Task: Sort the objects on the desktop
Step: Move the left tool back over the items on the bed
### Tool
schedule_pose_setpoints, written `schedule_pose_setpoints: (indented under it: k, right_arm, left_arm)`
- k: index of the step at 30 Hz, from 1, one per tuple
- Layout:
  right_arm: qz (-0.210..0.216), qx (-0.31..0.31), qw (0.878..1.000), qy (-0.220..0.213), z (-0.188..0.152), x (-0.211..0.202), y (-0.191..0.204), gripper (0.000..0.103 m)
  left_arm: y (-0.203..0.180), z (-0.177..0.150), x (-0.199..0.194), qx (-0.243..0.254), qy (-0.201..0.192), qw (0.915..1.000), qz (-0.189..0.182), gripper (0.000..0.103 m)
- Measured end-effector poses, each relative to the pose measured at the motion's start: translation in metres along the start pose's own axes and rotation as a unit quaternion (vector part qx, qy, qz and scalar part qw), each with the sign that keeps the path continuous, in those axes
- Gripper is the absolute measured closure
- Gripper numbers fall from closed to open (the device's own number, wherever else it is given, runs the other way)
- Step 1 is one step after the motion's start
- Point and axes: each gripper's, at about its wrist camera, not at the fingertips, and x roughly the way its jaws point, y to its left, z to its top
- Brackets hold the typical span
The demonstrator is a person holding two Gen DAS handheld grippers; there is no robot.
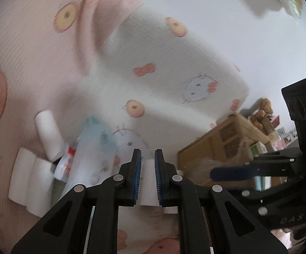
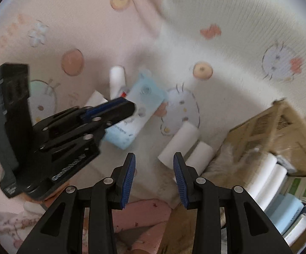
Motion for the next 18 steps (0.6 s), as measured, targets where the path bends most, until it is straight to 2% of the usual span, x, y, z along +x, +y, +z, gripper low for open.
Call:
schedule_pose_setpoints:
  k: [2,5,9,13,16,18]
  right_arm:
    - [-0.023,-0.005,1.000,0.006,0.006,0.011,0.003,0.070]
    - [-0.023,0.016,1.000,0.004,0.012,0.021,0.003,0.070]
    - [-0.023,0.081,0.996,-0.036,0.010,0.027,-0.003,0.070]
    - [-0.031,0.118,0.988,-0.094,-0.002,0.039,0.002,0.070]
    - [-0.036,0.127,0.985,-0.108,-0.012,0.055,0.007,0.070]
    - [-0.044,0.124,0.985,-0.109,-0.016,0.065,0.010,0.070]
  left_arm:
    - [0.013,-0.002,0.003,-0.013,0.005,0.9999,0.006,0.090]
    - [0.033,-0.007,0.011,-0.034,0.023,0.9991,0.009,0.090]
    - [0.052,-0.022,0.022,-0.060,0.062,0.9963,-0.004,0.090]
    - [0.063,-0.043,0.027,-0.067,0.089,0.9938,0.003,0.090]
    - [0.073,-0.050,0.031,-0.086,0.103,0.9908,-0.015,0.090]
    - [0.082,-0.051,0.031,-0.092,0.096,0.9909,-0.022,0.090]
